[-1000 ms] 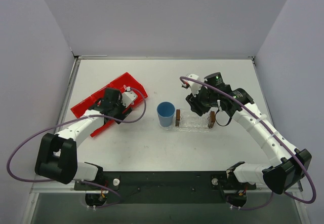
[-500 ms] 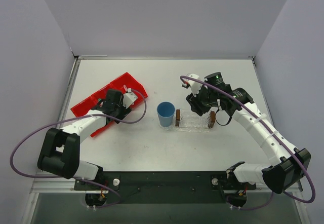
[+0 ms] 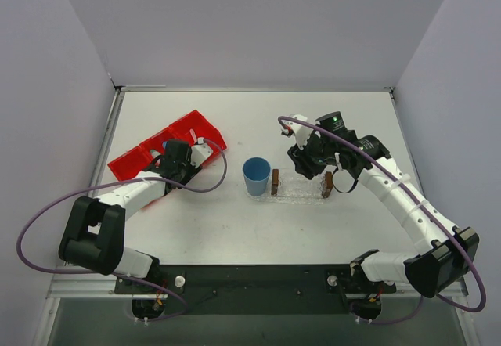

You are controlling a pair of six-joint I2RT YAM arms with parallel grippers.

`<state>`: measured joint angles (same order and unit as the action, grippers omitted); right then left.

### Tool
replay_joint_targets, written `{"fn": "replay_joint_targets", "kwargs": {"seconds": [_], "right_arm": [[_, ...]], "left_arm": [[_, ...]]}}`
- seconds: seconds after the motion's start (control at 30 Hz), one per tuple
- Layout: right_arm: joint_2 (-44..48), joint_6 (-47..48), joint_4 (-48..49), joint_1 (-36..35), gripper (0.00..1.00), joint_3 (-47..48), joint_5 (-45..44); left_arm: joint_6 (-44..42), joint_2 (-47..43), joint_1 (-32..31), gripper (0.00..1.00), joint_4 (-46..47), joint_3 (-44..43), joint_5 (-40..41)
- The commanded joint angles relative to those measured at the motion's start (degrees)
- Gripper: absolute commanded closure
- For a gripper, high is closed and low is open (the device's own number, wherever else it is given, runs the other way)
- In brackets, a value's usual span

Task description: Prepare toiletry sets of a toothbrush and toothpaste on the tray

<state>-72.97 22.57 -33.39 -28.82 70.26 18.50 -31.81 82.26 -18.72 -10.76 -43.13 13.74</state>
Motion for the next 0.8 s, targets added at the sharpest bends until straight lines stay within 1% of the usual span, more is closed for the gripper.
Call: {"fn": "replay_joint_targets", "kwargs": {"seconds": [0.0, 0.4, 0.77], "right_arm": [[-0.4, -0.2, 0.6, 0.4, 0.62, -0.3, 1.2], [-0.9, -0.3, 0.5, 0.5, 0.62, -0.4, 1.3], [-0.9, -0.3, 0.4, 0.6, 0.62, -0.5, 1.4]], "left_arm": [[0.1, -0.8, -0.1, 0.42, 2.1, 0.3, 1.0], [1.1, -3.8, -0.1, 0.42, 1.9, 0.2, 0.4], [-0.2, -1.8, -0.1, 0.43, 2.5, 1.0, 1.7]]}}
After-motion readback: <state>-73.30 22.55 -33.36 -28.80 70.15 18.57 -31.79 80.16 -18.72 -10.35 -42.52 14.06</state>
